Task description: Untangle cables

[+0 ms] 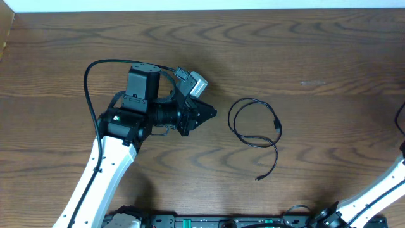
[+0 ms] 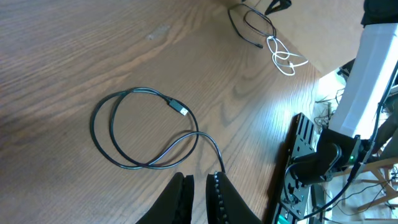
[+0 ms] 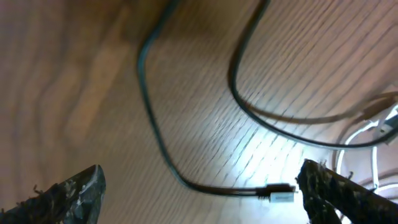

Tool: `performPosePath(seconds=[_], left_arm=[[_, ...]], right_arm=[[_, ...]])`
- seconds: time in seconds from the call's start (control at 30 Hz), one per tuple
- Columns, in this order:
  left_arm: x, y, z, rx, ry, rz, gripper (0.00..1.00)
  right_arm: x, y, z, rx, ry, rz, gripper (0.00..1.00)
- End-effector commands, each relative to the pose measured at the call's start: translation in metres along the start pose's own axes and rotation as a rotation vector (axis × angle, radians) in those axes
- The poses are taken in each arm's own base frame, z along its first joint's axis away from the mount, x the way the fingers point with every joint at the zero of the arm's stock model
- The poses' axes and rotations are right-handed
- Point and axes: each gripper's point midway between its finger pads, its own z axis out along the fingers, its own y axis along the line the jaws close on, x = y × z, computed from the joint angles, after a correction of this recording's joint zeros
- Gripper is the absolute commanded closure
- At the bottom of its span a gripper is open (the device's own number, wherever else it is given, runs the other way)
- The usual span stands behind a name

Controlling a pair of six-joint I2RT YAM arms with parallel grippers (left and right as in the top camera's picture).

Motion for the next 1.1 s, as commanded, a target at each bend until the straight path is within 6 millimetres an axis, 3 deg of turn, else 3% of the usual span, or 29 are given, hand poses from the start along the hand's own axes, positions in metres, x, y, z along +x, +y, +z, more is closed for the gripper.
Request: performPosePath(seconds=[0.0, 0.23, 0.43, 0.57, 0.67, 0.83, 0.97, 1.07], left_arm=[[0.002, 0.001, 0.002, 0.001, 0.007, 0.012, 0.86], [0.002, 0.001, 0.002, 0.0, 0.006, 0.012, 0.86], [0.002, 0.001, 0.002, 0.0, 0.007, 0.007, 0.83], [0.006, 0.001, 0.002, 0.001, 0.018, -0.005, 0.83], [0.006, 0.001, 0.002, 0.001, 0.02, -0.007, 0.83], [0.006, 0.001, 0.002, -0.002, 0.02, -0.008, 0.83], [0.009, 0.012, 0.001, -0.066, 0.031, -0.042, 0.65], [0.009, 0.013, 0.001, -0.073, 0.033, -0.046, 0.44]], right_arm=[[-0.006, 0.014, -0.055, -0.049, -0.1, -0.006, 0.05], [0.003, 0.022, -0.132, -0.082, -0.217, 0.013, 0.06], [0.014, 0.031, -0.179, -0.122, -0.295, 0.033, 0.05], [0.032, 0.052, -0.221, -0.182, -0.358, -0.005, 0.06], [0.048, 0.069, -0.242, -0.21, -0.384, -0.054, 0.06], [0.071, 0.096, -0.253, -0.196, -0.388, -0.137, 0.06], [0.084, 0.112, -0.253, -0.158, -0.39, -0.194, 0.06], [0.091, 0.118, -0.252, -0.145, -0.38, -0.221, 0.06]])
